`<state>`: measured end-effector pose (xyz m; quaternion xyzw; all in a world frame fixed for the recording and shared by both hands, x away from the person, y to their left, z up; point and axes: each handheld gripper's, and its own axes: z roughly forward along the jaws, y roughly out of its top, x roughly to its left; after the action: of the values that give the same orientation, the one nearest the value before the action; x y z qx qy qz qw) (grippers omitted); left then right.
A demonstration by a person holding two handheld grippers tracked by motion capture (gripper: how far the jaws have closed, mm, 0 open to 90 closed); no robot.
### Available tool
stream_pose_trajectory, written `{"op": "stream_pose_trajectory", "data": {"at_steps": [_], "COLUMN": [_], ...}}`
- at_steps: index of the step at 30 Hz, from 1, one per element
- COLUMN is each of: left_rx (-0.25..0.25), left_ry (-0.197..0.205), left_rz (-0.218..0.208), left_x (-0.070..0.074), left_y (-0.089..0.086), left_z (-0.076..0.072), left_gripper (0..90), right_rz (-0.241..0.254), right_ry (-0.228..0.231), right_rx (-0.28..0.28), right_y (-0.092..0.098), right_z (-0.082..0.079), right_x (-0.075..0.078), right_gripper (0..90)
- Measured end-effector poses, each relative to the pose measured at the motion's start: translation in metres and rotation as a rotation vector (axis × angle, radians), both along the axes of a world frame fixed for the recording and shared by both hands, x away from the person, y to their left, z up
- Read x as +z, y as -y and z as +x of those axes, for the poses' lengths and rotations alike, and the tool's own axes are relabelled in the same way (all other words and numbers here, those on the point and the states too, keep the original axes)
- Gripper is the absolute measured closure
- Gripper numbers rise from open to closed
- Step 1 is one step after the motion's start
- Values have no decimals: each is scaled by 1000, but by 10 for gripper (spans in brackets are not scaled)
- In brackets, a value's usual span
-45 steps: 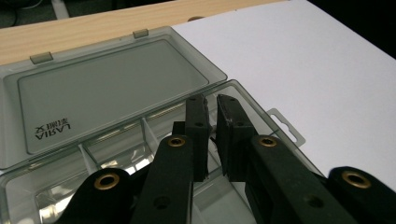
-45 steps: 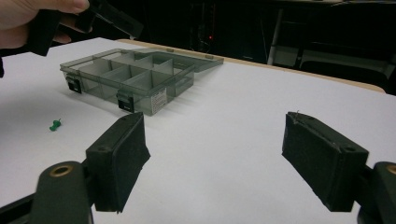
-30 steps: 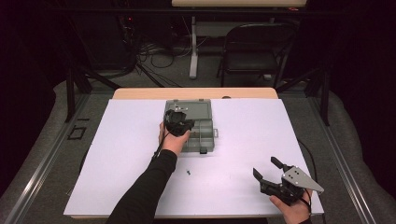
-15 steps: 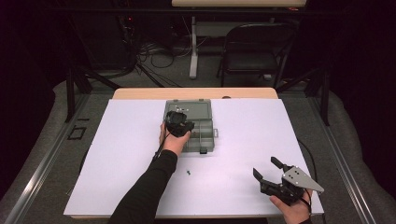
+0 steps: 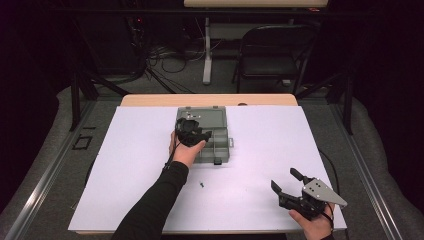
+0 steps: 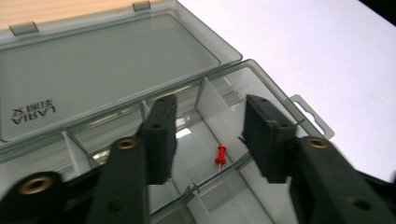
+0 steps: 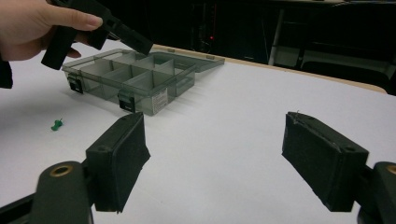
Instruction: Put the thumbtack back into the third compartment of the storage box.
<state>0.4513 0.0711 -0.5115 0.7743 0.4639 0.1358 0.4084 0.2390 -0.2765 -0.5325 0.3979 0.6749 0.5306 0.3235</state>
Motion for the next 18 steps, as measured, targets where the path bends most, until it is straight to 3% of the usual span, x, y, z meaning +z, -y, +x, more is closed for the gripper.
{"op": "stream_pose_trajectory", "data": {"at_steps": [8, 18], "left_rx": [-42, -116], "left_ry": [15, 43], "left_rz": [-18, -26], "left_x": [14, 23], "left_y": [-6, -16], "left_z": [-14, -47], "left_gripper": [445, 427], "right_rz": [-1, 3], "right_ry": [-2, -5], "right_rx": [0, -4], "right_y": [0, 0], "right_z": [0, 0], "right_x": [0, 0], "right_gripper": [210, 210]}}
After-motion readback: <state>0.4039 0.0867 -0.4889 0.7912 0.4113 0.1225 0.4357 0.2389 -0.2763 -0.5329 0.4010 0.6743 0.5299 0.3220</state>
